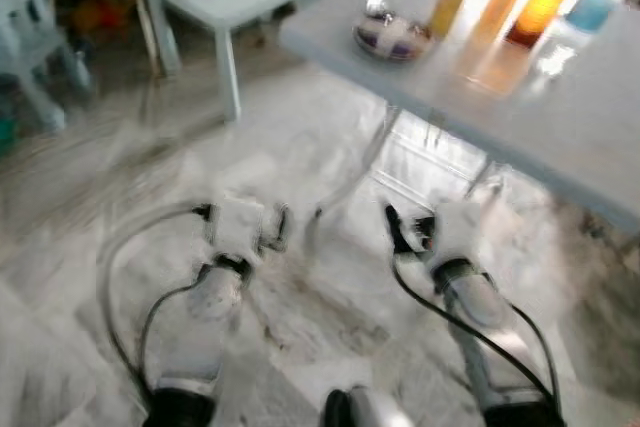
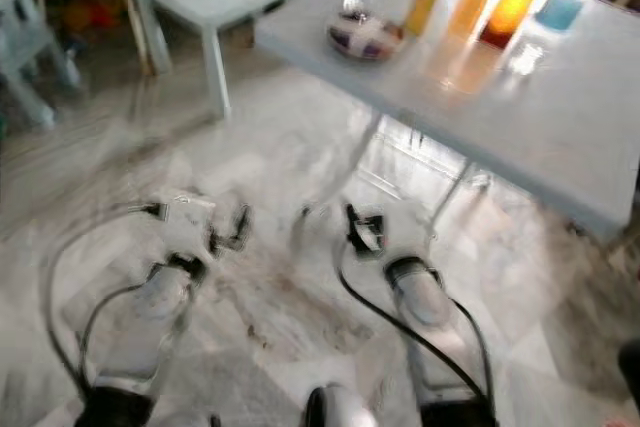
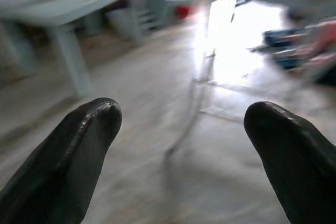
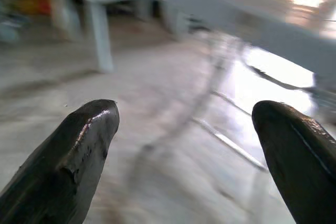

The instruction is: Restocking fridge

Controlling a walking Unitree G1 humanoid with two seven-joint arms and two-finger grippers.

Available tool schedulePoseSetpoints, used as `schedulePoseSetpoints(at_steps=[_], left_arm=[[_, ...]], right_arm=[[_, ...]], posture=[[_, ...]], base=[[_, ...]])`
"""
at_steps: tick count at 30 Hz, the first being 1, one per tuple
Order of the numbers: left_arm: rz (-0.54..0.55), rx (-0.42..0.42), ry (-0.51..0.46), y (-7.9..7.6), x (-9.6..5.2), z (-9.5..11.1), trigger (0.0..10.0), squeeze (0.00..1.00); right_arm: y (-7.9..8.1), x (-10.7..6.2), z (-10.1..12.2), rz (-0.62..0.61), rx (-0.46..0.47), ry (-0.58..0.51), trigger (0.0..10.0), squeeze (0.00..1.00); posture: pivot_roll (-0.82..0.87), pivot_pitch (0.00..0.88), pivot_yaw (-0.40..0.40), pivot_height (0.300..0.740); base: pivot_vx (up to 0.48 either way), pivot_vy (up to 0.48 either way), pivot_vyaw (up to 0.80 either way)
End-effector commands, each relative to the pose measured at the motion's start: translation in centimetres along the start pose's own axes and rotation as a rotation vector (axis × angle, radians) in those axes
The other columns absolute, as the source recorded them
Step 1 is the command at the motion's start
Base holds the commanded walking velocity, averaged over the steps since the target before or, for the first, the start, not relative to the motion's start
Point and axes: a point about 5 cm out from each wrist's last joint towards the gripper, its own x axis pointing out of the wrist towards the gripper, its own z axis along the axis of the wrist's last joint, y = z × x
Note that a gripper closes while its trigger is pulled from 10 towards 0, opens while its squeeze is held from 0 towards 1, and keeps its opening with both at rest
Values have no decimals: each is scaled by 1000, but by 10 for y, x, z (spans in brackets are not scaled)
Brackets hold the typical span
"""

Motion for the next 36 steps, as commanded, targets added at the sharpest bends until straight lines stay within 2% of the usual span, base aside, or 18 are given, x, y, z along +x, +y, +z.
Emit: schedulePoseSetpoints(at_steps=[1, 5, 12, 15, 18, 21, 23, 25, 28, 31, 36], left_arm=[[26, 8, 11, 10, -2, -4, 10000, 0], [44, -18, 26, 13, -2, -6, 10000, 0], [26, -4, -2, 11, -1, -4, 10000, 0], [40, -60, 3, 9, -4, -6, 10000, 0], [104, -160, 37, 12, -8, -13, 10000, 0], [142, -159, 69, 13, -12, -20, 10000, 0], [124, -227, 69, 10, -16, -23, 10000, 0], [116, -219, 89, 9, -19, -26, 10000, 0], [72, -288, 5, 6, -18, -17, 10000, 0], [117, -268, 31, 9, -15, -17, 10000, 0], [77, -197, 11, 11, -8, -3, 10000, 0]], right_arm=[[6, 1, 4, 8, 10, -18, 10000, 0], [6, 1, 4, 8, 11, -17, 10000, 0], [5, 2, 4, 10, 15, -18, 10000, 0], [5, 2, 4, 10, 16, -17, 10000, 0], [5, 1, 3, 11, 18, -16, 10000, 0], [7, 1, 3, 14, 24, -16, 10000, 0], [7, 0, 1, 14, 30, -13, 10000, 0], [8, -1, 1, 16, 27, -11, 10000, 0], [7, -1, 1, 14, 30, -10, 10000, 0], [8, 0, 1, 13, 33, -13, 10000, 0], [6, 2, 5, 1, 31, -22, 10000, 0]], posture=[[72, 156, -69, 740], [74, 156, -69, 740], [75, 155, -70, 740], [76, 155, -70, 740], [76, 157, -67, 740], [78, 158, -68, 740], [78, 158, -68, 740], [78, 159, -68, 740], [82, 160, -68, 740], [82, 159, -68, 740], [90, 164, -61, 740]], base=[[435, 0, -800], [378, 176, -800], [0, 436, -641], [0, 445, 0], [0, 450, 0], [0, 134, 0], [0, 0, 0], [0, 0, 0], [0, 0, 0], [0, 0, 0], [0, 0, 0]])
